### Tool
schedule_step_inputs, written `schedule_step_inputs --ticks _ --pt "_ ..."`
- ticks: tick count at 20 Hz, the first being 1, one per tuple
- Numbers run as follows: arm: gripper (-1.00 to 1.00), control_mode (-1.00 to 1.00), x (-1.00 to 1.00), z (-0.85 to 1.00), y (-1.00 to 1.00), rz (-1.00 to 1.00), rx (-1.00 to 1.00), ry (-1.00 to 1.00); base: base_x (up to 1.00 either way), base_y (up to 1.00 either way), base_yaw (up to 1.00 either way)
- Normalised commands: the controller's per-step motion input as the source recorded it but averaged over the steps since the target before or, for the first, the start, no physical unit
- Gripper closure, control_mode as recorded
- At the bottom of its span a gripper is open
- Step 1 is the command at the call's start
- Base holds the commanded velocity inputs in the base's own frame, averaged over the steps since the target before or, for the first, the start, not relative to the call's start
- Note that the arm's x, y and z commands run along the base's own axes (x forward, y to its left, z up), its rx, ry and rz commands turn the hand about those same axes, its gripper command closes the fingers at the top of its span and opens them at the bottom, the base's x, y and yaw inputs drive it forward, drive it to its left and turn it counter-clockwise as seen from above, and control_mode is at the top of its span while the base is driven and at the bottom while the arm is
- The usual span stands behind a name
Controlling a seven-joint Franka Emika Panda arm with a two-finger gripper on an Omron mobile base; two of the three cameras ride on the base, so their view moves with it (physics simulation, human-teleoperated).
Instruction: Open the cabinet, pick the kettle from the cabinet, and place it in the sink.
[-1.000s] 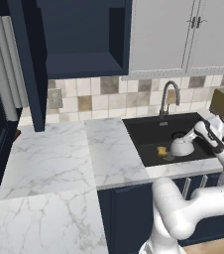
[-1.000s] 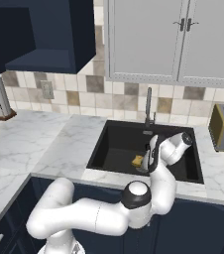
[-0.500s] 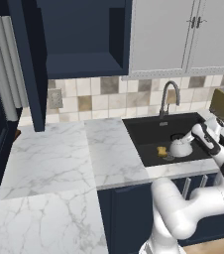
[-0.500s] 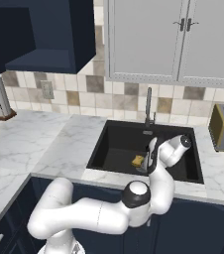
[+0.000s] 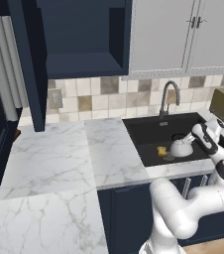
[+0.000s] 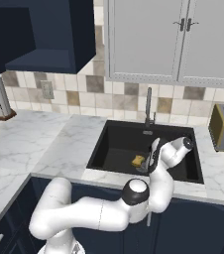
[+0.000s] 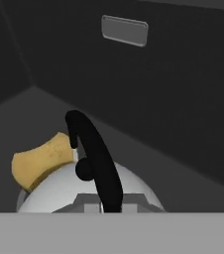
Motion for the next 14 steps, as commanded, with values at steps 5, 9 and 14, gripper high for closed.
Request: schedule_step_inputs --ticks 5,9,14 --pt "1.00 -1.00 0.14 -0.14 -0.09 0.00 0.00 0.00 0.00 0.00 0.00" --pt "1.00 -1.00 0.14 -0.15 0.00 0.00 0.00 0.00 0.00 0.00 0.00" --pt "1.00 -1.00 0.10 -0.21 0.00 0.00 0.00 0.00 0.00 0.00 0.00"
